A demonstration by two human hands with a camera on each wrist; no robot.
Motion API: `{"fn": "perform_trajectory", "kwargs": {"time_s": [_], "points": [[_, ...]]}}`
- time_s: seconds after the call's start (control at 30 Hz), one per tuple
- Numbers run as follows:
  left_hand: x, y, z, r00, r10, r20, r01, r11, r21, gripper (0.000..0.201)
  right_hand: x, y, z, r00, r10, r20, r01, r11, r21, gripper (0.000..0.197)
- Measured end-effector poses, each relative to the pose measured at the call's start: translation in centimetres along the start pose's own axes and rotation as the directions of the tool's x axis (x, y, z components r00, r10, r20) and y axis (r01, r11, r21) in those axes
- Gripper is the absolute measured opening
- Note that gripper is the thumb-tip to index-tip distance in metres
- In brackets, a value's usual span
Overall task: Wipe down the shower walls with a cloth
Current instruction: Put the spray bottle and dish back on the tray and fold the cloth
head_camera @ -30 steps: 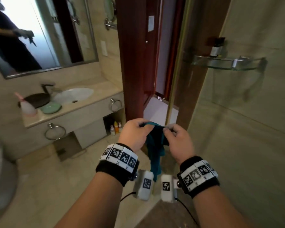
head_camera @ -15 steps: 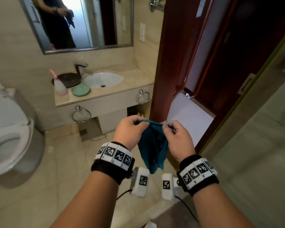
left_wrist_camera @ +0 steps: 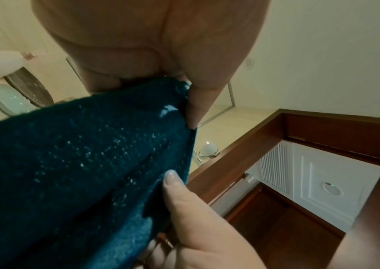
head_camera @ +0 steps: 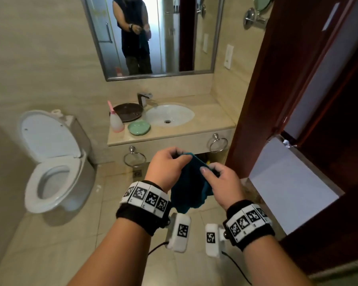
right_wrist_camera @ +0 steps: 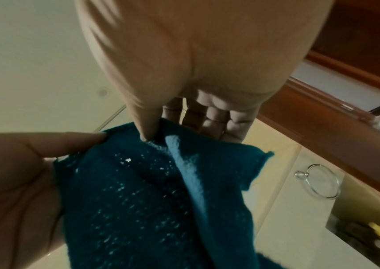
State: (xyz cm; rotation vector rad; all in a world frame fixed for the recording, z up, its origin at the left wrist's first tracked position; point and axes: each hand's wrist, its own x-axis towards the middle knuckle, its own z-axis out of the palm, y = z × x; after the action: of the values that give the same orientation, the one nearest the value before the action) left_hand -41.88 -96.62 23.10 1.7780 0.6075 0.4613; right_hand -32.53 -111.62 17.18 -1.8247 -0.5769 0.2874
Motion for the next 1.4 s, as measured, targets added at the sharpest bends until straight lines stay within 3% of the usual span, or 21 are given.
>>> {"fn": "perform_trajectory", "kwargs": {"time_s": [0.07, 0.17, 0.3, 0.43, 0.73, 0.97, 1.07, 1.23, 1.4], "points": [[1.7, 0.0, -0.9, 0.999, 0.005, -0.043, -0.005, 1.0, -0.003, 0.012, 2.0, 0.1, 0.7, 1.0, -0.008, 0.023, 0.008, 1.0, -0.016, 0.031], [4.2, -0.6, -1.9, 0.996, 0.008, -0.09, -0.008, 1.0, 0.008, 0.012, 4.7, 0.6, 2.0, 0.998, -0.007, 0.055, 0.008, 1.0, -0.027, 0.023], [8.5, -2.2, -2.5, 0.994, -0.04, -0.105, 0.038, 0.999, -0.021, 0.014, 8.8, 1.7, 3.7, 0.998, 0.013, 0.06, -0.01, 0.998, -0.058, 0.036], [14.8, -3.5, -3.4, 0.994, -0.047, -0.096, 0.042, 0.998, -0.056, 0.015, 14.9, 2.5, 5.5, 0.998, 0.034, 0.056, -0.028, 0.995, -0.1, 0.023], [31.8, -3.6, -8.6, 0.999, 0.016, -0.051, -0.02, 0.997, -0.077, 0.012, 30.7, -0.8, 10.1, 0.992, 0.032, -0.119, -0.053, 0.981, -0.184, 0.012], [39.8, -3.2, -10.9, 0.999, 0.047, -0.012, -0.048, 0.993, -0.108, 0.01, 38.4, -2.3, 11.7, 0.975, 0.023, -0.222, -0.06, 0.985, -0.162, 0.03], [42.9, -4.9, -11.3, 0.999, 0.012, -0.043, -0.018, 0.99, -0.139, 0.01, 41.3, -1.8, 13.4, 0.978, 0.035, -0.203, -0.061, 0.99, -0.126, 0.035], [47.9, -7.8, -10.8, 0.996, -0.053, -0.073, 0.046, 0.995, -0.086, 0.005, 47.2, 1.6, 15.7, 0.971, 0.173, -0.166, -0.172, 0.985, 0.019, 0.046], [54.5, -9.8, -10.2, 0.984, -0.13, -0.123, 0.125, 0.991, -0.044, 0.004, 54.6, 4.1, 16.9, 0.975, 0.211, -0.069, -0.207, 0.977, 0.051, 0.044]]}}
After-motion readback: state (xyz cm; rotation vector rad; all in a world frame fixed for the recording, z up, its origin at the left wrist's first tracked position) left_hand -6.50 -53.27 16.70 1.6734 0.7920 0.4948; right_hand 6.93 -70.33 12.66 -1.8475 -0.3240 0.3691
